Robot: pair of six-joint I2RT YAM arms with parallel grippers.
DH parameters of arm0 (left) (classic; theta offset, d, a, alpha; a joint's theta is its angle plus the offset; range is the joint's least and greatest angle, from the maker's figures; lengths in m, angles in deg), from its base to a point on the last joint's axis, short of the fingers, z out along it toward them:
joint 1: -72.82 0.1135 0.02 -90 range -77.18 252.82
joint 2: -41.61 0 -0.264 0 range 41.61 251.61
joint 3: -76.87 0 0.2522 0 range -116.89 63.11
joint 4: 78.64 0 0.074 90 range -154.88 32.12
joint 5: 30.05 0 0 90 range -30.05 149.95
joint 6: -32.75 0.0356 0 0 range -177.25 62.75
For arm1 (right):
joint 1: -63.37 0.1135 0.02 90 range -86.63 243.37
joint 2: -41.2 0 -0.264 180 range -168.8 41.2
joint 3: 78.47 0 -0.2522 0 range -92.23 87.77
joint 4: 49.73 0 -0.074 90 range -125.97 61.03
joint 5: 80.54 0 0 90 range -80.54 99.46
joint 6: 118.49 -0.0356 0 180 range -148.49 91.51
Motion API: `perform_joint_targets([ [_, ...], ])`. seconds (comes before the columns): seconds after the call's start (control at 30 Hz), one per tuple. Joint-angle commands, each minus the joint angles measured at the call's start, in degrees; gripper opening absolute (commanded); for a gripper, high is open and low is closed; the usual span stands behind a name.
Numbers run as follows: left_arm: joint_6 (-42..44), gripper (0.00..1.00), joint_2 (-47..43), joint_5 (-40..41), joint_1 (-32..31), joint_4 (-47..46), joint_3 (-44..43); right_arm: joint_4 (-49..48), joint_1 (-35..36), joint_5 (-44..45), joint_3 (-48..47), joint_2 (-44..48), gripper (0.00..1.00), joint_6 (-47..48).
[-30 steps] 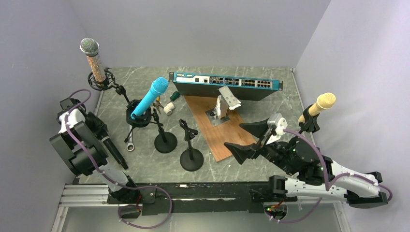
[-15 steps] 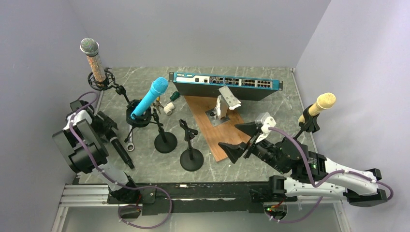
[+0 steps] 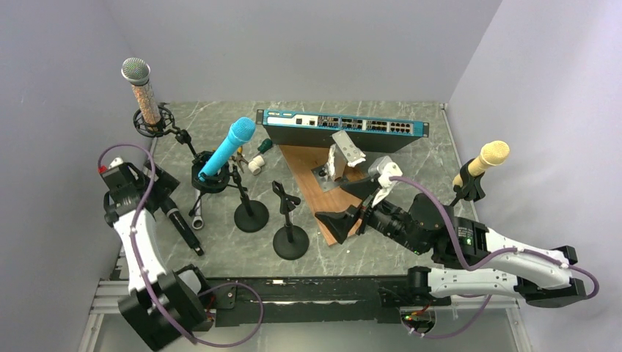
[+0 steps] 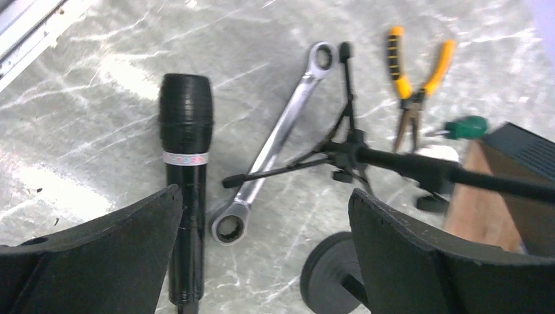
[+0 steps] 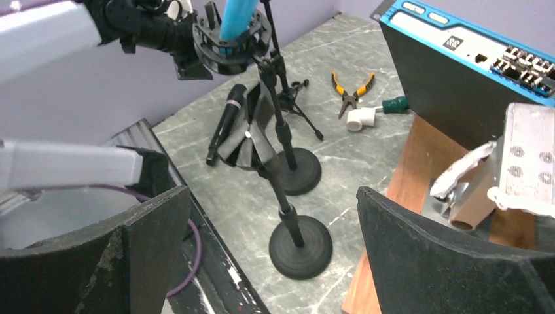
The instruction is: Remove the microphone from the stand
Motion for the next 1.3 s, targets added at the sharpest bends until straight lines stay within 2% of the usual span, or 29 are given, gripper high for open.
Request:
perform_joint_targets([
  [0.0, -0.4, 0.99, -10.6, -4.5, -0.8, -1.5, 0.4, 1.0, -0.1, -0.4, -7.6, -5.3, 0.99, -2.8],
  [0.17, 4.2, 0.99, -18.3, -7.4, -1.1, 2.7, -4.8, 2.6, -1.5, -5.0, -14.4, -14.8, 0.85, -1.4],
  [0.23, 5.5, 0.99, -20.7, -5.6, -2.0, 4.5, -7.1, 2.5, -2.5, -7.2, -15.9, -17.5, 0.8, -1.5],
  [0.37, 6.2, 0.99, -24.3, -4.7, -4.2, 5.2, -10.5, 2.5, -5.4, -10.8, -17.7, -22.6, 0.76, -1.9],
  [0.6, 9.9, 0.99, -21.9, -0.6, -9.6, 12.0, -26.5, 4.8, -5.9, -10.1, -22.3, -29.5, 0.62, -1.3],
  [0.67, 10.5, 0.99, -21.8, -1.0, -10.6, 12.5, -29.3, 4.6, -5.9, -9.8, -22.8, -30.6, 0.61, -1.0],
  [0.77, 11.2, 0.99, -21.9, -3.7, -11.5, 12.4, -32.0, 5.2, -5.9, -8.5, -23.9, -32.2, 0.51, -0.4],
  [0.87, 11.8, 1.0, -22.2, -7.2, -12.6, 12.0, -33.4, 6.4, -5.9, -6.3, -23.9, -33.4, 0.47, 0.1],
  [1.03, 12.4, 1.0, -23.3, -15.8, -16.1, 9.4, -33.2, 8.0, -5.8, -4.9, -22.1, -34.5, 0.32, -0.7],
  [1.27, 15.1, 0.99, -26.1, -16.3, -20.0, 8.5, -31.3, 9.1, -5.7, -6.4, -17.8, -36.4, 0.2, -3.6],
])
